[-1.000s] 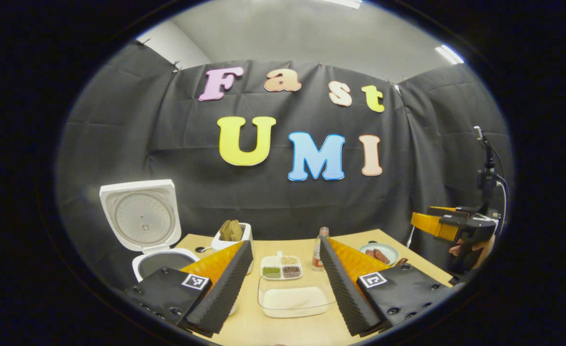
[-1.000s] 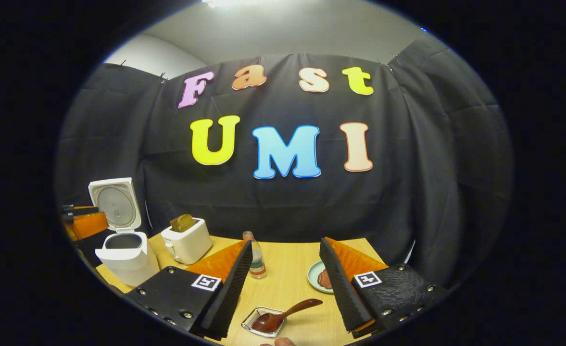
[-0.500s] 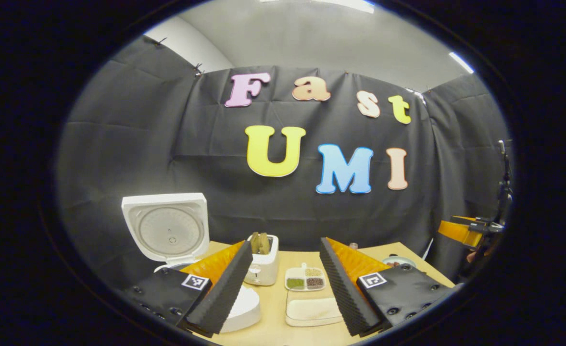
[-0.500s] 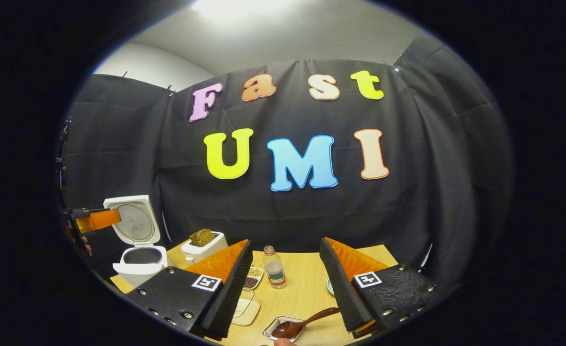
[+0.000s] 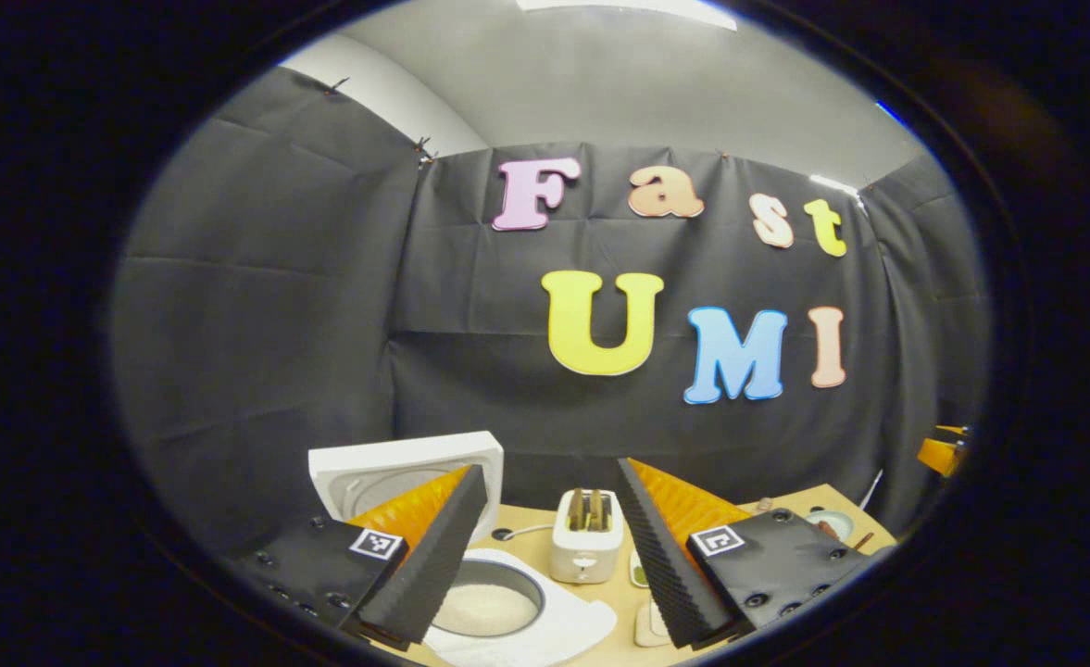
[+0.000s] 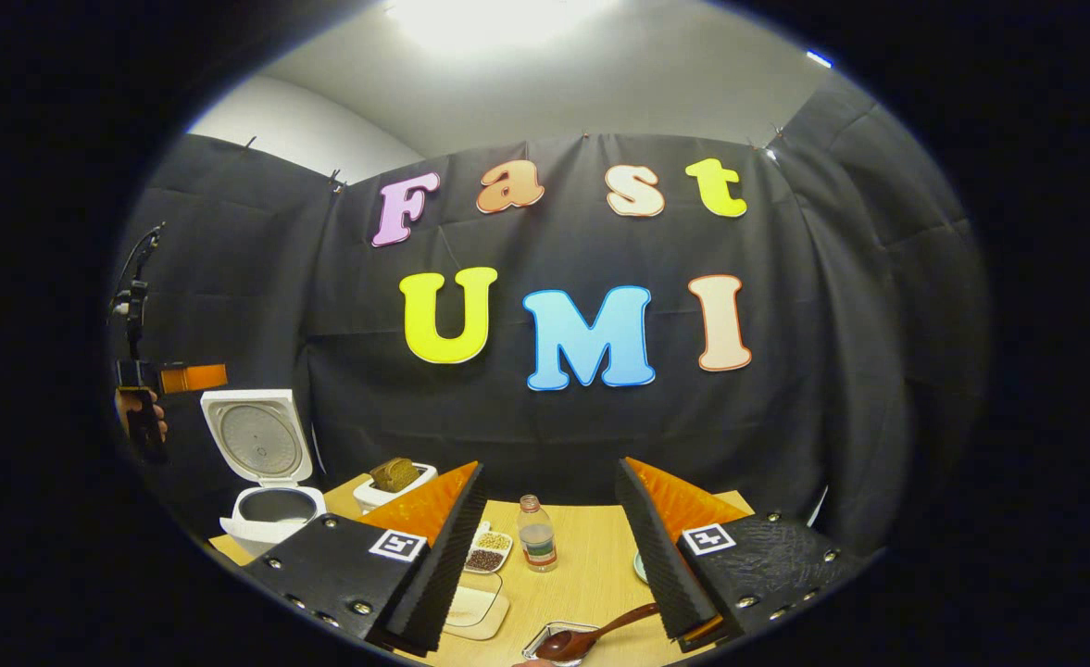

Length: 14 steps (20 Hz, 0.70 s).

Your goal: Close the left gripper, press the button to open the rice cooker; take a wooden spoon from the chopstick holder with the right hand, scoop a spoonful of rice and pour it into the rice cooker, then put the wooden spoon back into the chopstick holder.

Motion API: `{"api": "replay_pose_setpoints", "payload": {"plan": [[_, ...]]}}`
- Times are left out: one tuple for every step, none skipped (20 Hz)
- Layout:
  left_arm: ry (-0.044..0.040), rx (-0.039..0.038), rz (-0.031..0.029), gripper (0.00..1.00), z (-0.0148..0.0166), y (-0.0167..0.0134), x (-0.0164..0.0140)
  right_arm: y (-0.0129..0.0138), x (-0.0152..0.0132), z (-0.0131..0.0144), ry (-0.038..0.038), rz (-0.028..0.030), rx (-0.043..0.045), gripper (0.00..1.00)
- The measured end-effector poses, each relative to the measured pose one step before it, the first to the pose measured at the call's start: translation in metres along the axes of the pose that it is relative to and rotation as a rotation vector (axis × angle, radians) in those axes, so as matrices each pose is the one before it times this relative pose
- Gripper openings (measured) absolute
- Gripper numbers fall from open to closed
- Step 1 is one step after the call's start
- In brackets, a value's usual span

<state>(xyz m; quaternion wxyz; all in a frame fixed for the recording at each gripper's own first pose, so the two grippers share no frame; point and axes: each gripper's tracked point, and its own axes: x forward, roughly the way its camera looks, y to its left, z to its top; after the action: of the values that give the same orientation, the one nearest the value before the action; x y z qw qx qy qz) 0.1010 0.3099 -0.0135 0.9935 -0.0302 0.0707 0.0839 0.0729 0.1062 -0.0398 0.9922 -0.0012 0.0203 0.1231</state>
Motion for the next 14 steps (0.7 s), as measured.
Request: {"api": "replay_pose_setpoints", "payload": {"plan": [[0.0002, -0.00463, 0.0243, 0.96, 0.00564, 0.01308, 0.00873, -0.00011, -0.00026, 0.0, 0.00318, -0.00701, -0.00105, 0.85], [-0.00112, -0.00237, 0.00963, 0.97, 0.00443, 0.00891, 0.00888, -0.00194, -0.0002, -0.00019, 0.00217, -0.00853, -0.00216, 0.85], [-0.00517, 0.00369, 0.00836, 0.97, 0.00568, 0.00578, 0.01042, 0.00066, -0.00081, 0.00126, -0.00213, -0.002, 0.00066, 0.85], [-0.00335, 0.0125, 0.00712, 0.97, 0.00284, 0.00847, 0.00968, -0.00129, -0.00084, 0.00082, -0.00176, -0.00863, -0.00007, 0.85], [0.00321, 0.01509, 0.00788, 0.97, 0.00042, 0.0077, 0.01071, -0.00136, 0.00052, 0.00103, -0.00229, -0.00476, 0.00122, 0.85], [0.00452, 0.01117, 0.00708, 0.97, 0.0, 0.0061, 0.01085, -0.00079, 0.00078, -0.00049, 0.00161, -0.00583, -0.00165, 0.85], [0.00432, 0.00704, 0.00495, 0.97, 0.00108, 0.00586, 0.01184, 0.00004, 0.00004, 0.00001, 0.00334, -0.00222, -0.00113, 0.85], [0.01006, -0.00241, 0.0102, 0.96, -0.0027, 0.00859, 0.0124, -0.00115, 0.00153, -0.00081, 0.00442, -0.00536, -0.00335, 0.85], [0.00853, -0.00735, 0.01884, 0.96, -0.00021, 0.00903, 0.01289, -0.0006, 0.00215, -0.00024, 0.00283, -0.00377, -0.00427, 0.85], [0.01135, -0.00675, 0.03001, 0.96, -0.00053, 0.01202, 0.01282, -0.00105, 0.00167, -0.0005, 0.00168, -0.00481, -0.00417, 0.85], [0.0071, -0.00798, 0.0197, 0.96, -0.00038, 0.00799, 0.01285, -0.00188, 0.00179, -0.00078, 0.00216, -0.008, -0.00555, 0.85], [0.01969, -0.01478, 0.02803, 0.97, -0.00574, 0.00772, 0.01079, -0.00121, 0.00184, -0.00051, 0.00294, -0.00647, -0.003, 0.85], [0.01534, -0.02063, 0.02742, 0.97, -0.00302, 0.00894, 0.01285, -0.00087, 0.00194, -0.00114, 0.00367, -0.00632, -0.00104, 0.85], [0.01099, -0.01603, 0.02887, 0.96, -0.00244, 0.00639, 0.00974, -0.00083, 0.00239, -0.00012, 0.00245, -0.00555, 0.00045, 0.85]]}}
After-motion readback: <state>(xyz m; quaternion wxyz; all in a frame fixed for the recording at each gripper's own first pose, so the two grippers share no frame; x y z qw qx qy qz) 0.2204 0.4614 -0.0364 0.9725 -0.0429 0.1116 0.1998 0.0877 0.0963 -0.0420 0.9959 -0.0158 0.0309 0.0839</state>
